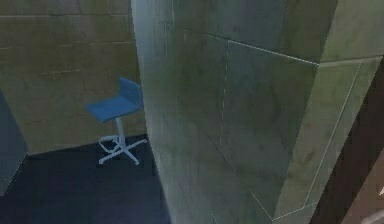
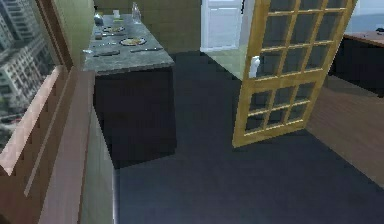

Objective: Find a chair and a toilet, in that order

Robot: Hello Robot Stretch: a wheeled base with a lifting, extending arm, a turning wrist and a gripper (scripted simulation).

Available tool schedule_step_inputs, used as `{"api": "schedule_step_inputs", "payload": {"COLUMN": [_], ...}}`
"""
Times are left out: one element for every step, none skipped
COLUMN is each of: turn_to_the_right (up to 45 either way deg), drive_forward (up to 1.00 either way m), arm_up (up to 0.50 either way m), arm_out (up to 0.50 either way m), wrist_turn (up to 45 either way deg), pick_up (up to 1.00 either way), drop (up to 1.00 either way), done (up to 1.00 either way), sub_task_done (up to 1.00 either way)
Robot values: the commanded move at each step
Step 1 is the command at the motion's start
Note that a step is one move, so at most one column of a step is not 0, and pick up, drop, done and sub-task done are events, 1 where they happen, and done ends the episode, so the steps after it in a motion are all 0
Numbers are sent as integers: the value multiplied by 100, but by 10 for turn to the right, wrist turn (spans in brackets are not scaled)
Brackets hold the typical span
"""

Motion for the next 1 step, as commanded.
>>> {"api": "schedule_step_inputs", "payload": {"turn_to_the_right": [-120], "drive_forward": [0], "arm_up": [0], "arm_out": [0], "wrist_turn": [0], "pick_up": [0], "drop": [0], "done": [0], "sub_task_done": [0]}}
